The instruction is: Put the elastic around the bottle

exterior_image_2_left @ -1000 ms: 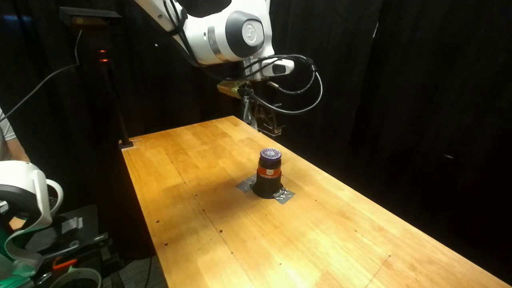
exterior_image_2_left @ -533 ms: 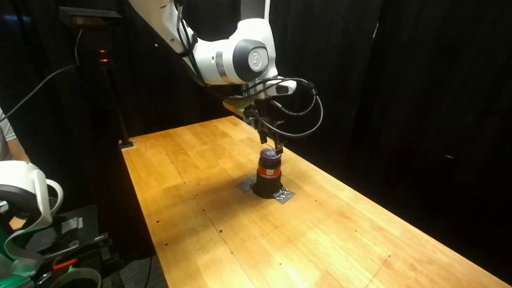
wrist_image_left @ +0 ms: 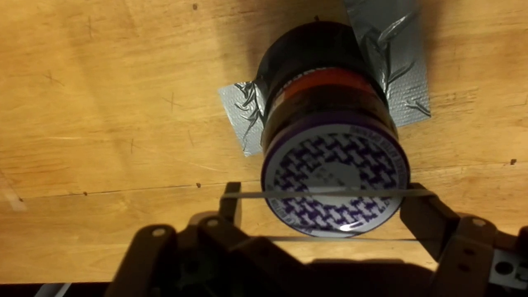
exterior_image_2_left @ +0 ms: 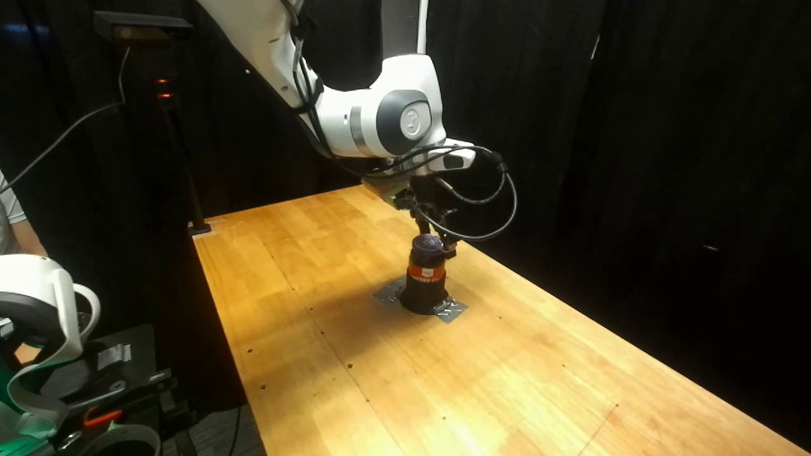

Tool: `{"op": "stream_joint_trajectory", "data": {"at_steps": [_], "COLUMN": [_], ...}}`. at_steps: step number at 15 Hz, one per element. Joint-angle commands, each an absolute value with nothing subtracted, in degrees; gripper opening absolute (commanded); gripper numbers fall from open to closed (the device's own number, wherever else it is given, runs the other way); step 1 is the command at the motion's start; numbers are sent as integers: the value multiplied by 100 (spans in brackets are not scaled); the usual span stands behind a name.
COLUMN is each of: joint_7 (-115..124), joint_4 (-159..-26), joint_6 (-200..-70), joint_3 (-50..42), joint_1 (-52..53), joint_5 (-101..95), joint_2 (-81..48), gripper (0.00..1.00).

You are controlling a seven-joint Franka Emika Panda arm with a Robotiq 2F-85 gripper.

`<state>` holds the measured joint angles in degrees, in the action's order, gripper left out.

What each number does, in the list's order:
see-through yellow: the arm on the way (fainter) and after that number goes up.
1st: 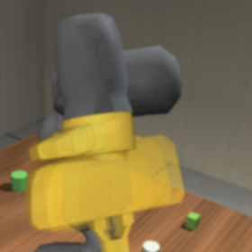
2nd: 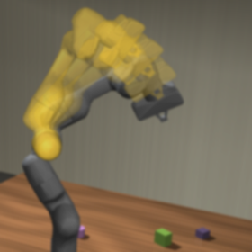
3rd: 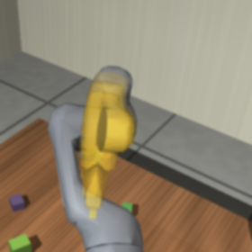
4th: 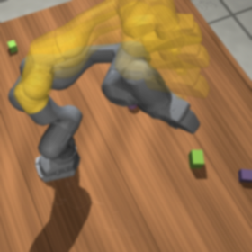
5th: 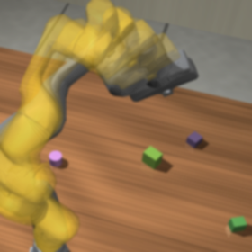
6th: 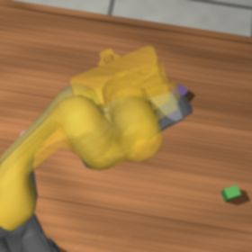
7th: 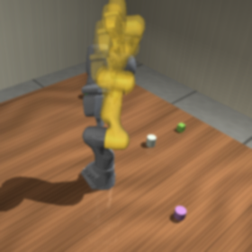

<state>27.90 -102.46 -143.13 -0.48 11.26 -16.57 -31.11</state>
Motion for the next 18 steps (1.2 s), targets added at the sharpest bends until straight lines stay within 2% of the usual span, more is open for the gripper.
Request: {"op": "stream_joint_trajectory", "data": {"at_steps": [1, 18], "joint_7": [2722, 2707], "joint_4": [-10079, -10009], "joint_6": [-14551, -14114], "joint_3": [-272, -415], "joint_1": [1292, 1308], "joint_5": [-1592, -1367], "joint_2": [-3279, -3459], "gripper": [100, 100]}}
